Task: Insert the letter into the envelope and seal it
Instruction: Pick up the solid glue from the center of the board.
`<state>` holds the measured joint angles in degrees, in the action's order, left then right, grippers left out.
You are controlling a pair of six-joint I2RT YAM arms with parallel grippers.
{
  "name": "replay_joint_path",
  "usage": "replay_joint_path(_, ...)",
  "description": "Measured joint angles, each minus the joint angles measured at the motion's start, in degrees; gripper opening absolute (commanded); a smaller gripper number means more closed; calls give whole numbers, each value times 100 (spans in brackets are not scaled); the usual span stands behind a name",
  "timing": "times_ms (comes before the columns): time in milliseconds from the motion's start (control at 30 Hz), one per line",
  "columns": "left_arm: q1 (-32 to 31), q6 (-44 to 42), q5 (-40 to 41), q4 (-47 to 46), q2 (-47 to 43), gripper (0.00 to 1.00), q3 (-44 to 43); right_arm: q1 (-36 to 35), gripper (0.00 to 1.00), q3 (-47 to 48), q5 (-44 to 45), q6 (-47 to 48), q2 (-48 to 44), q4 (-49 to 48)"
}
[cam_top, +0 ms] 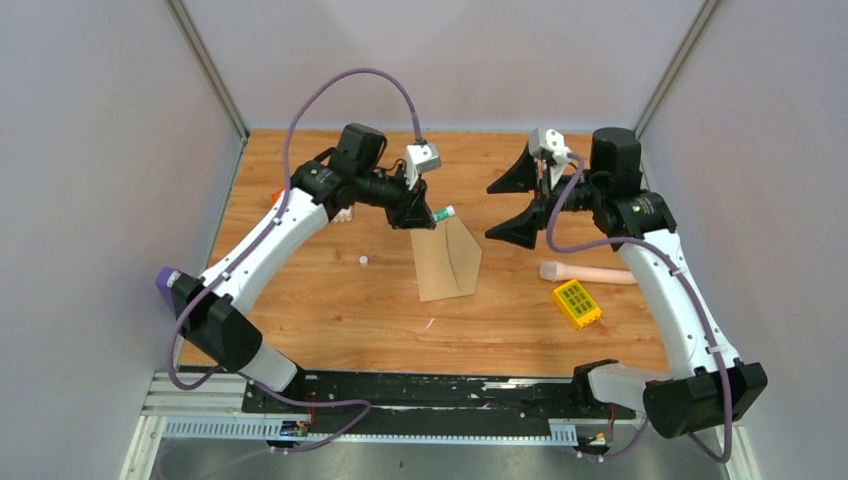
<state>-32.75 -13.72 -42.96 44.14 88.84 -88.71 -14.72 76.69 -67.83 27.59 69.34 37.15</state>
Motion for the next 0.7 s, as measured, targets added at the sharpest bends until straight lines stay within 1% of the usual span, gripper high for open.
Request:
replay_joint_path(100, 66, 247, -4, -321, -269, 0, 24, 153, 100, -11, -520, -1285, 28, -992)
replay_joint_path(167, 57, 557, -55, -673, -382, 0, 155, 153, 97, -304, -601, -2420, 11, -2118)
replay_joint_path(200, 55, 734, -81, -868, -428, 0, 275, 153, 95, -586, -562, -3095, 2, -2855)
replay_joint_path(300, 57, 1268, -116, -1355, -452, 0, 723, 149, 91, -1217, -330, -4750, 184, -4354)
replay_joint_path(367, 92, 1617, -111, -1600, -422, 0, 1005, 149, 89, -1397, -83, -5506, 468, -4933)
replay_joint_path(433, 142, 1919, -90, -1786, -389, 0, 1207, 149, 88, -1421, 190, -6022, 763, -5224)
replay_joint_path(533, 192, 2264, -20, -2020, -374, 0, 1357, 146, 86, -1443, 527, -6537, 1036, -5482)
replay_joint_path(700, 227, 2636, 4, -2430, -374, 0, 1425, 9, 84, -1519, 896, -6942, 1172, -5668)
